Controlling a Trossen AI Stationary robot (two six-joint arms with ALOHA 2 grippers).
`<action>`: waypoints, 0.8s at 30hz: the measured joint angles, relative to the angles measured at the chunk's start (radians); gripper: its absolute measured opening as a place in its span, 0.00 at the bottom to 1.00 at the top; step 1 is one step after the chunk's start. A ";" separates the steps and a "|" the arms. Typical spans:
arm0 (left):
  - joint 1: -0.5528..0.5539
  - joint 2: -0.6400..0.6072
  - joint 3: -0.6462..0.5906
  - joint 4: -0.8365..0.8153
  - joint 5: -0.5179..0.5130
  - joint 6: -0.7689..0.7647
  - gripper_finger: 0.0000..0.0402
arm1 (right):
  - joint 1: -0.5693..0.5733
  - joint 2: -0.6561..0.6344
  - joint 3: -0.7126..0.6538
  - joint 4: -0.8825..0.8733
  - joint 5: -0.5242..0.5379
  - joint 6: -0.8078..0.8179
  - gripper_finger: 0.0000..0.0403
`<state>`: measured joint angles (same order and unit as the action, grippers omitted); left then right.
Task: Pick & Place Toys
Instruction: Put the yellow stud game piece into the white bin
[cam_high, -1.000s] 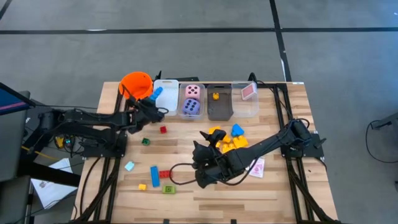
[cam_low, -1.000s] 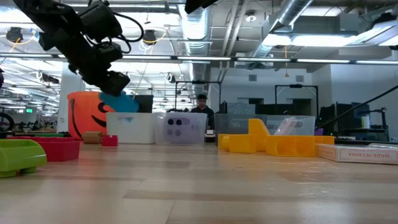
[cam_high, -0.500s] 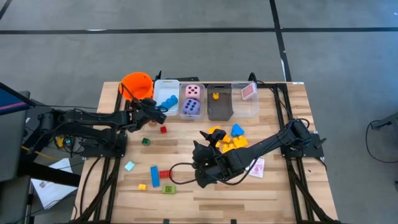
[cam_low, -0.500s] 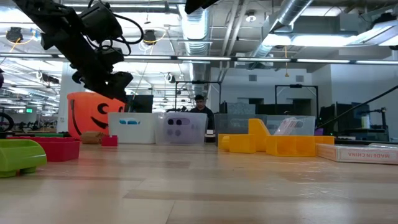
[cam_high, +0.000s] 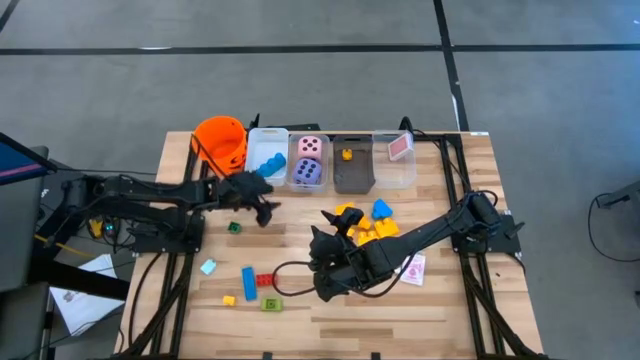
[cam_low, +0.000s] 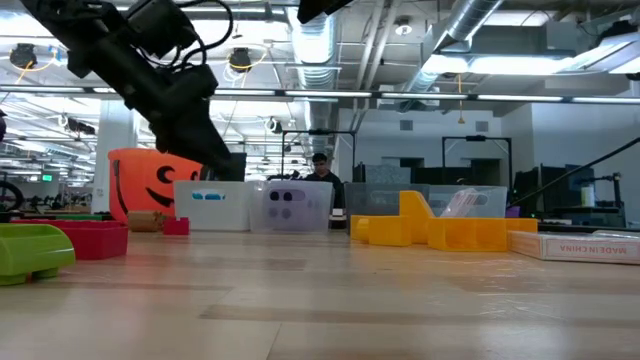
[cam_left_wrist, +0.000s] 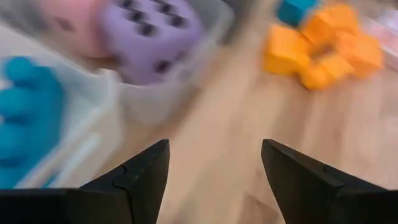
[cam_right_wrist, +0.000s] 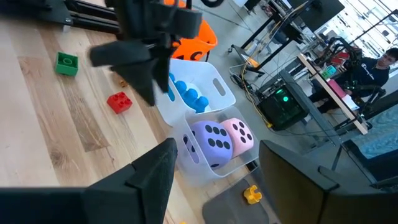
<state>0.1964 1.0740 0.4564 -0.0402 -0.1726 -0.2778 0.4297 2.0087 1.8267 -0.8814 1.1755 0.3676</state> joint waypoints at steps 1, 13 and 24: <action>-0.012 0.000 0.000 -0.007 0.019 0.011 0.61 | 0.000 0.000 0.000 0.000 0.000 0.000 0.56; -0.213 0.000 0.000 -0.078 0.130 0.089 0.58 | 0.000 0.000 0.000 -0.015 -0.117 0.000 0.56; -0.370 0.000 0.000 0.235 0.135 0.091 0.57 | 0.075 0.000 0.000 -0.401 -0.093 0.127 0.56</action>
<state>-0.1738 1.0740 0.4566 0.1951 -0.0380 -0.1866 0.5050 2.0087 1.8267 -1.2829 1.0828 0.4947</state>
